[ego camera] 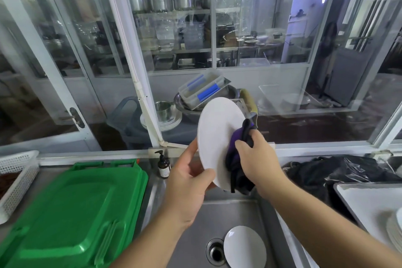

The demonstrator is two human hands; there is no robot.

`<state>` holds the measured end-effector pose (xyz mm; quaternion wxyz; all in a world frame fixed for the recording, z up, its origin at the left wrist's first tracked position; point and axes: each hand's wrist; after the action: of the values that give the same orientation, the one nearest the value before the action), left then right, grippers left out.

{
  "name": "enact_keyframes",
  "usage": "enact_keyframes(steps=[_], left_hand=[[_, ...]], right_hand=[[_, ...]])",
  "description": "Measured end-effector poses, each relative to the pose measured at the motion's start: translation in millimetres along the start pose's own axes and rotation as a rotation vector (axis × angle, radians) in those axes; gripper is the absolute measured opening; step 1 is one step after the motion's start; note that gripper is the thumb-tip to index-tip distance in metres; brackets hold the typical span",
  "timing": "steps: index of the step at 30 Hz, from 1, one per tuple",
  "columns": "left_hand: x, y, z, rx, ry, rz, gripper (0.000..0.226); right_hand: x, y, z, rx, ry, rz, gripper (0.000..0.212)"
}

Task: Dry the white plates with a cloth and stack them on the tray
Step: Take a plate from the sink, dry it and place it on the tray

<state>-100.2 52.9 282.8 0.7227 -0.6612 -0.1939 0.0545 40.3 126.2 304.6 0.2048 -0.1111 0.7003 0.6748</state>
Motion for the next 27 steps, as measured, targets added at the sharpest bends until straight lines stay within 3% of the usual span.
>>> enact_keyframes(steps=[3, 6, 8, 10, 14, 19, 23, 25, 27], left_hand=[[-3.2, -2.2, -0.2, 0.085, 0.063, 0.188, 0.078], [-4.0, -8.8, -4.1, 0.173, 0.147, 0.362, 0.084], [-4.4, -13.1, -3.8, 0.262, 0.167, 0.481, 0.087], [-6.9, -16.5, -1.7, 0.363, 0.206, 0.604, 0.088], [-14.3, -20.5, 1.5, 0.565, 0.328, 0.900, 0.093], [-24.3, -8.4, 10.0, 0.937, 0.348, 1.260, 0.085], [-26.1, 1.2, 11.3, 0.935, 0.355, 1.279, 0.077], [-29.8, 2.0, 10.8, 0.881, 0.382, 1.129, 0.073], [-32.3, 4.0, 12.0, 0.752, 0.297, 0.877, 0.069]], right_hand=[[2.3, 0.4, -5.5, 0.134, 0.038, 0.198, 0.012], [0.2, 6.2, -3.2, 0.289, 0.053, 0.522, 0.011], [-6.7, 12.4, -2.8, 0.400, 0.057, 0.729, 0.021], [-14.9, 15.4, -2.8, 0.438, 0.130, 0.879, 0.045], [-30.8, 11.4, -3.4, 0.361, 0.235, 0.948, 0.074], [-40.6, -5.3, -4.8, 0.321, 0.310, 0.941, 0.059], [-38.4, -18.3, -4.2, 0.309, 0.278, 0.978, 0.056], [-36.5, -21.0, -2.7, 0.309, 0.215, 1.014, 0.060], [-35.5, -25.1, 0.2, 0.304, 0.178, 1.033, 0.067]])
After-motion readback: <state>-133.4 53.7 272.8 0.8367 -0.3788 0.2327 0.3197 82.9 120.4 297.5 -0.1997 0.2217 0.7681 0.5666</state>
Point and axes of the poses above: each hand's wrist, its own z-axis towards the middle knuckle, its own x-axis out of the palm, y = z × x, and after that the axes turned 5 degrees about -y, right-handed
